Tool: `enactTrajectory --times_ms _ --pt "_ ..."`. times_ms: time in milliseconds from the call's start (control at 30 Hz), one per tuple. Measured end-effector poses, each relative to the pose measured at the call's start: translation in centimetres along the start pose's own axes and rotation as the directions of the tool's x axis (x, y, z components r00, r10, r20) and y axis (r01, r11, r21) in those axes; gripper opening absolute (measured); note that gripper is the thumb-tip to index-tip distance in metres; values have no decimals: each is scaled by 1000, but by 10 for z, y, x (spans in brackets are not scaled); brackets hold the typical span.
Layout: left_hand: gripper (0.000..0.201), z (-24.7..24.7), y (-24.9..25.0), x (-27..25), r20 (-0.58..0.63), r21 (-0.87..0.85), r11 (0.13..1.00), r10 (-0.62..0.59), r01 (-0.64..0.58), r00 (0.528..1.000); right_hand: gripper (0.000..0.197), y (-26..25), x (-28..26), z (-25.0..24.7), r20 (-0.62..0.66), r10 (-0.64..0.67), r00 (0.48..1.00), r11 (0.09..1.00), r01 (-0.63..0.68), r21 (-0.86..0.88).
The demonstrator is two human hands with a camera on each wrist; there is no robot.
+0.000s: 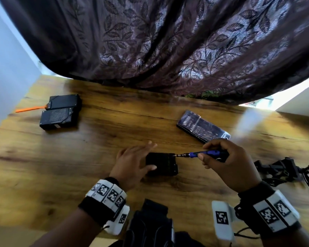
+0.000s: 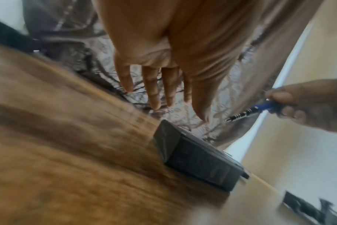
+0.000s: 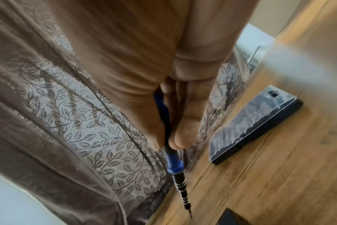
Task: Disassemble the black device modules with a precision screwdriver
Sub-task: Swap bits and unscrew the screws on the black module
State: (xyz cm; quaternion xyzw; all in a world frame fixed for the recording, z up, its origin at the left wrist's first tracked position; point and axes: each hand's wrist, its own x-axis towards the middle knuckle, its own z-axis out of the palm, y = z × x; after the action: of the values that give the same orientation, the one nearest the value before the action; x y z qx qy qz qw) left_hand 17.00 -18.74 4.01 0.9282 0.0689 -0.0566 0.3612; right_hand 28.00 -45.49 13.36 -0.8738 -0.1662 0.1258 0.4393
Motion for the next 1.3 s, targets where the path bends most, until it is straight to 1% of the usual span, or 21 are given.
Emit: enactTrajectory --times_ms 33,67,133,167,233,333,433,533,667,800,833,900,933,1033,1200,1300 --pt "61 -1 -9 -2 -18 -138 987 -91 87 996 25 -1 3 3 6 -13 1000 1000 13 10" --pt "54 -2 -18 -2 -34 -237 958 -174 161 984 24 -3 6 8 20 -29 999 1000 28 13" --pt "39 0 -32 3 -64 -325 911 -290 254 955 24 -5 13 17 51 -67 996 998 67 13" --pt "33 2 -38 7 -73 -336 898 -325 283 943 23 -7 16 22 67 -84 994 996 84 14" --pt "25 5 -42 16 -52 -333 889 -351 315 935 22 -11 22 32 91 -113 989 994 114 -3" --pt "29 6 -34 29 44 -277 889 -367 365 929 20 -14 27 41 114 -147 983 989 149 -12" --pt "29 7 -33 37 68 -263 875 -404 407 912 20 -13 30 46 134 -167 977 985 171 -22" --pt "28 9 -40 39 64 -262 884 -384 387 921 22 -11 32 49 146 -172 974 984 178 -26" --pt "22 11 -50 35 61 -239 910 -336 340 940 19 -10 36 53 157 -167 973 984 175 -39" --pt "35 17 -57 29 50 -302 913 -271 273 961 17 -14 40 60 155 -180 971 977 195 -83" --pt "35 17 -57 28 53 -319 910 -260 263 964 17 -15 40 61 163 -183 970 976 200 -92" --pt "27 18 -57 27 49 -335 911 -238 241 970 18 -17 42 64 171 -198 965 970 218 -106" --pt "25 18 -57 27 49 -336 912 -232 235 971 19 -17 42 65 172 -201 964 968 222 -118" --pt "34 19 -58 28 56 -335 914 -221 227 974 19 -17 43 66 175 -197 965 966 222 -135" --pt "24 16 -55 26 45 -353 912 -208 211 977 17 -18 44 67 185 -217 958 959 245 -146" --pt "28 15 -54 25 46 -352 911 -211 213 976 16 -17 45 69 194 -215 957 960 244 -137"
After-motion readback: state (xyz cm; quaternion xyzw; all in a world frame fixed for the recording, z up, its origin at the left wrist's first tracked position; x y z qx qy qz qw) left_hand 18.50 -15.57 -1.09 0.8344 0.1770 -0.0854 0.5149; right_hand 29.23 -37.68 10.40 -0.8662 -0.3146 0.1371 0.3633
